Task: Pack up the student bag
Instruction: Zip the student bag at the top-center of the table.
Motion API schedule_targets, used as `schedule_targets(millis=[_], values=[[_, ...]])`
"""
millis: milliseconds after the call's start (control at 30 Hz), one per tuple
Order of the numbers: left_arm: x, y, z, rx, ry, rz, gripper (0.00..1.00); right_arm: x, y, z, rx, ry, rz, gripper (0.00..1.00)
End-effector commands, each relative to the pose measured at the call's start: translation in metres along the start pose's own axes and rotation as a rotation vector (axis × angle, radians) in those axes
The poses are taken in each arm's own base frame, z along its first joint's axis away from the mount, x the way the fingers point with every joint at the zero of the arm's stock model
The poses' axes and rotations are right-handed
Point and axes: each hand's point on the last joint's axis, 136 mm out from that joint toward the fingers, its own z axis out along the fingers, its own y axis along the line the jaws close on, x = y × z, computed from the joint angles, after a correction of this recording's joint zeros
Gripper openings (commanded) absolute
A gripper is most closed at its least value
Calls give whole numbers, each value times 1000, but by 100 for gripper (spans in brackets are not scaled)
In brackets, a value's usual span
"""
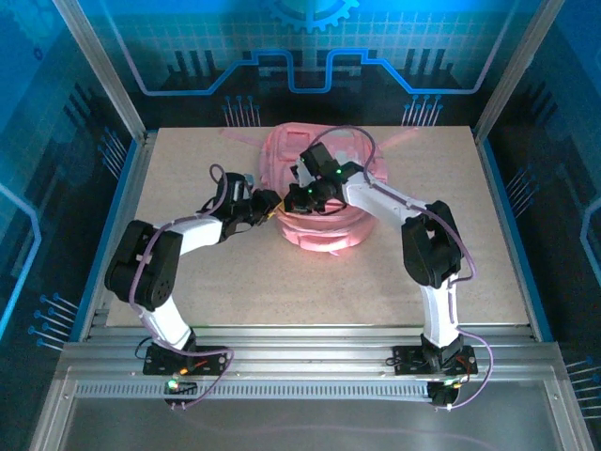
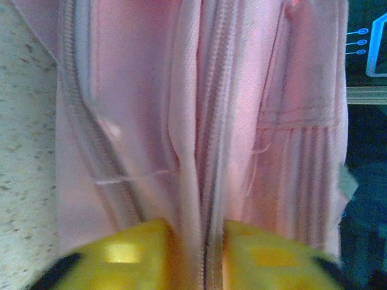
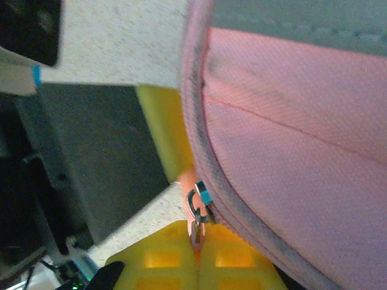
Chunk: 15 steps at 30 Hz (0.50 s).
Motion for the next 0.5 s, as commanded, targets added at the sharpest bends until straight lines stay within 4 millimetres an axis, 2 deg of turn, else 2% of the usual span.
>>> schedule_targets(millis=[0, 267, 367, 467], values=[[-16, -5, 12, 24, -52, 14, 0, 26, 15, -26, -14, 20, -61, 0], [-31, -3, 3, -6, -68, 67, 0, 78, -86, -64, 227, 144, -76, 0], [-32, -3, 5, -19, -56, 85, 0, 91, -118, -84, 284, 188, -54, 0], [-35, -3, 4, -23, -60, 89, 0, 94, -150, -109, 411, 179, -36, 0]])
